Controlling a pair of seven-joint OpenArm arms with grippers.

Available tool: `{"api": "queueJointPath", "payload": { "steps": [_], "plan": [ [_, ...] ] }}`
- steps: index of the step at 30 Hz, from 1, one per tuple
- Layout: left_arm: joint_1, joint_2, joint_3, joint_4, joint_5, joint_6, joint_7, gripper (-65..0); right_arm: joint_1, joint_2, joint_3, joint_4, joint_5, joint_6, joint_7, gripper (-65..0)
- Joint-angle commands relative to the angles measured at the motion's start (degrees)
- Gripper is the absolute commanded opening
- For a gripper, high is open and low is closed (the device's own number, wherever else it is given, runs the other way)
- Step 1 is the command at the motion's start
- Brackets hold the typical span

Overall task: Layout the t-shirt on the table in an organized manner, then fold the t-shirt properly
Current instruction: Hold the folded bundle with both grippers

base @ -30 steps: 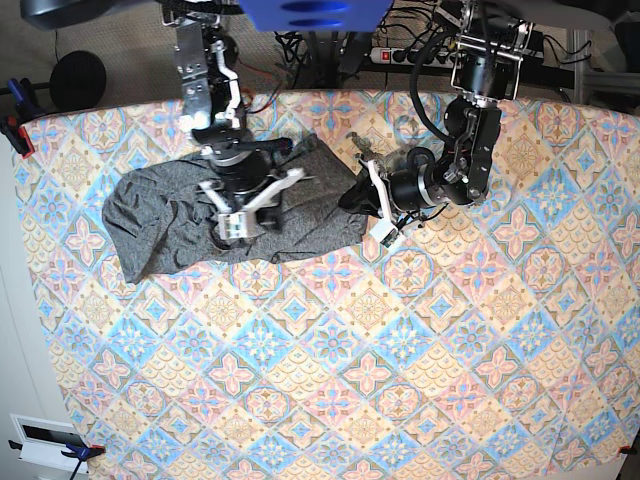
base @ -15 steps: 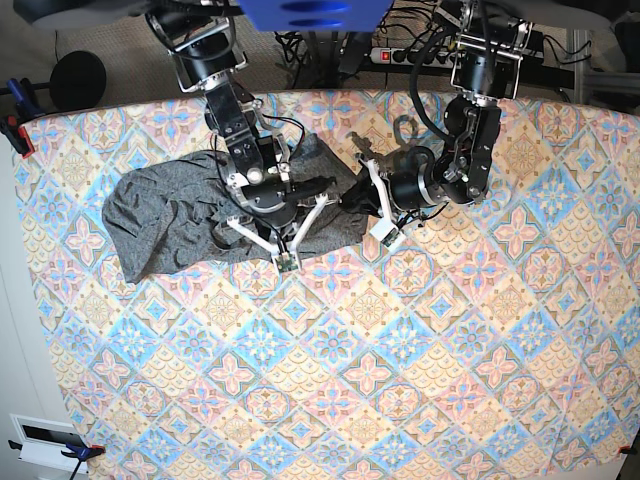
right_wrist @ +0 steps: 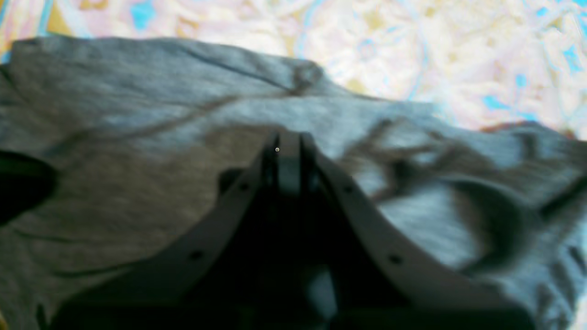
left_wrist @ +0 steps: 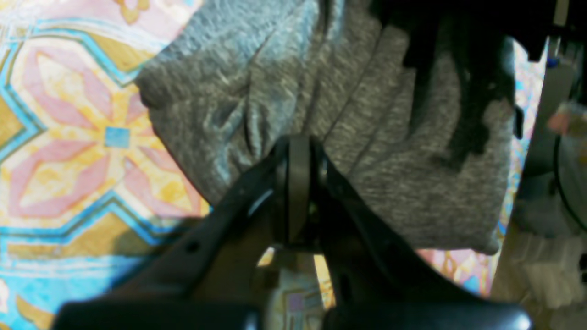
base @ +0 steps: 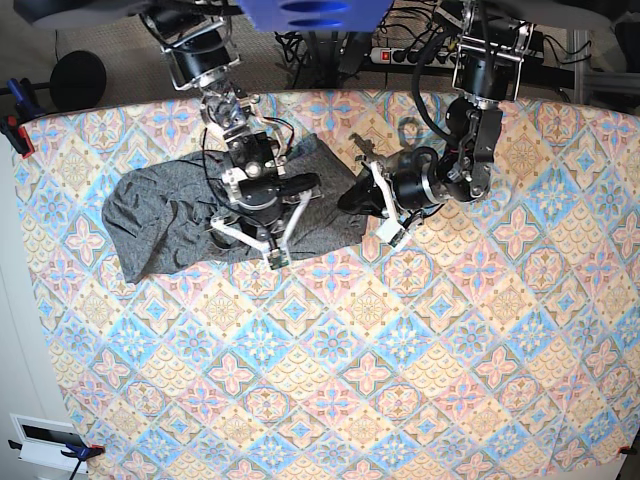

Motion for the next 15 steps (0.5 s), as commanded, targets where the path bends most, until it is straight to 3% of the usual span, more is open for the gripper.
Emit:
{"api": "queueJointPath", "payload": {
  "steps": [1,15],
  "plan": [
    [-0.25,-0.23,0.14,-1.41,5.67,3.56,4.22,-65.0,1.23,0.51,0.23,2.41,-0.71,-0.29,1.29,-65.0],
    [-0.51,-0.23,0.06,-2.11,5.67,3.56,4.13,-65.0,-5.72,4.20,3.57,3.64,-0.71,-0.20,-0.21,-65.0]
  ]
}}
